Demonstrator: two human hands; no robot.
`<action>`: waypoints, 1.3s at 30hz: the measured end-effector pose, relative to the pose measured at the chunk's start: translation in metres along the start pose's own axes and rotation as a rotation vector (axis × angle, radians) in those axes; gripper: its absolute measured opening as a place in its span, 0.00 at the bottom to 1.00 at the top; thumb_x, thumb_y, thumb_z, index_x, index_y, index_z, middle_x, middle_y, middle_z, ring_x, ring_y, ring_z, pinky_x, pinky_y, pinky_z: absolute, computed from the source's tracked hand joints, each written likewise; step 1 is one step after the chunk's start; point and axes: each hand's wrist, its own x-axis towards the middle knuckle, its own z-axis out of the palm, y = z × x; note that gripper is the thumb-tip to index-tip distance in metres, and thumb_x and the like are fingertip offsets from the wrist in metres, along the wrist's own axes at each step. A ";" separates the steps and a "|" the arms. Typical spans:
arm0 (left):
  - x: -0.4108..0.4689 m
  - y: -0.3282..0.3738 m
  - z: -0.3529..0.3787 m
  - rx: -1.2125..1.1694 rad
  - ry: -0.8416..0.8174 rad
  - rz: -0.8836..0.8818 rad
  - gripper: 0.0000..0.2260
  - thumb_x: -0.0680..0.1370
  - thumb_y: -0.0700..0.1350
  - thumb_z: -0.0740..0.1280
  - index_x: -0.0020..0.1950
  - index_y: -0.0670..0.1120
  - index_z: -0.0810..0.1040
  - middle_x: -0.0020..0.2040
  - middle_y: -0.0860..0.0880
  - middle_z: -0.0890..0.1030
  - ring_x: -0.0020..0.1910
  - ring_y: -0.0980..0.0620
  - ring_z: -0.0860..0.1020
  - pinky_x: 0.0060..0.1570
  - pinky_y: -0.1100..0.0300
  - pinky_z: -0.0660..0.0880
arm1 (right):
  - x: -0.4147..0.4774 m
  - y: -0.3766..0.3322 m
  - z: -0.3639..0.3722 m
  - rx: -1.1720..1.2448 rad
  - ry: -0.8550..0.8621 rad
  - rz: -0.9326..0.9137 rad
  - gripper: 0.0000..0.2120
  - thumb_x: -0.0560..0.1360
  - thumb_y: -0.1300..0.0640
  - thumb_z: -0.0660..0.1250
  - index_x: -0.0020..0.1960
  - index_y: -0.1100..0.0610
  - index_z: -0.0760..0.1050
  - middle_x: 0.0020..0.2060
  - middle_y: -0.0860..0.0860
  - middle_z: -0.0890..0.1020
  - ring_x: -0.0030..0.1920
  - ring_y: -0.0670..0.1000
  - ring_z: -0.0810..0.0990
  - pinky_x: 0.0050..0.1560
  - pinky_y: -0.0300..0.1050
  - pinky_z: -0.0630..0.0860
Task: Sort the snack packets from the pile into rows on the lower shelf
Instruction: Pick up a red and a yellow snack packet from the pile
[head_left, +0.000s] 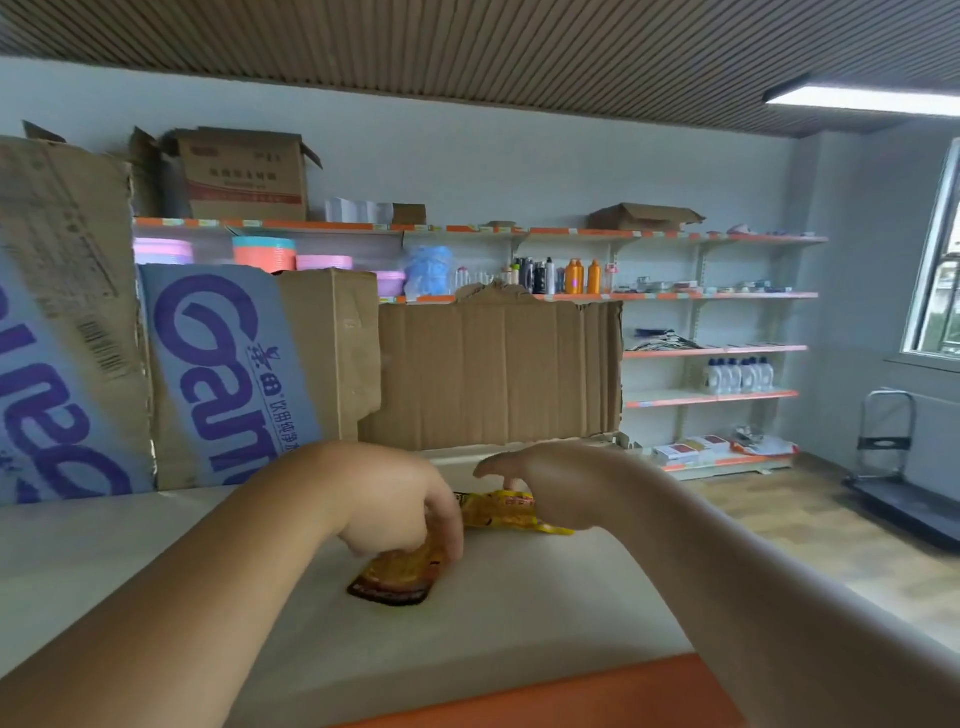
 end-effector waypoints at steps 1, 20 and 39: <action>0.000 -0.002 0.000 -0.006 0.001 0.001 0.21 0.80 0.40 0.62 0.54 0.66 0.84 0.49 0.60 0.81 0.46 0.51 0.82 0.46 0.58 0.79 | 0.001 -0.002 0.001 -0.027 0.000 0.004 0.40 0.76 0.72 0.56 0.80 0.40 0.61 0.71 0.46 0.73 0.48 0.48 0.73 0.29 0.34 0.62; 0.010 -0.005 0.022 -0.072 0.178 -0.329 0.23 0.70 0.59 0.78 0.62 0.63 0.77 0.55 0.59 0.76 0.48 0.57 0.75 0.42 0.60 0.75 | -0.031 -0.009 -0.004 0.102 0.121 -0.070 0.07 0.82 0.54 0.64 0.58 0.52 0.78 0.57 0.50 0.79 0.47 0.50 0.79 0.37 0.40 0.72; -0.078 -0.002 0.049 -0.302 0.822 -0.332 0.22 0.67 0.54 0.78 0.58 0.63 0.75 0.53 0.58 0.84 0.50 0.57 0.82 0.52 0.52 0.81 | -0.035 -0.036 0.003 -0.033 0.120 -0.009 0.08 0.71 0.52 0.72 0.44 0.54 0.76 0.38 0.49 0.80 0.36 0.49 0.78 0.32 0.42 0.71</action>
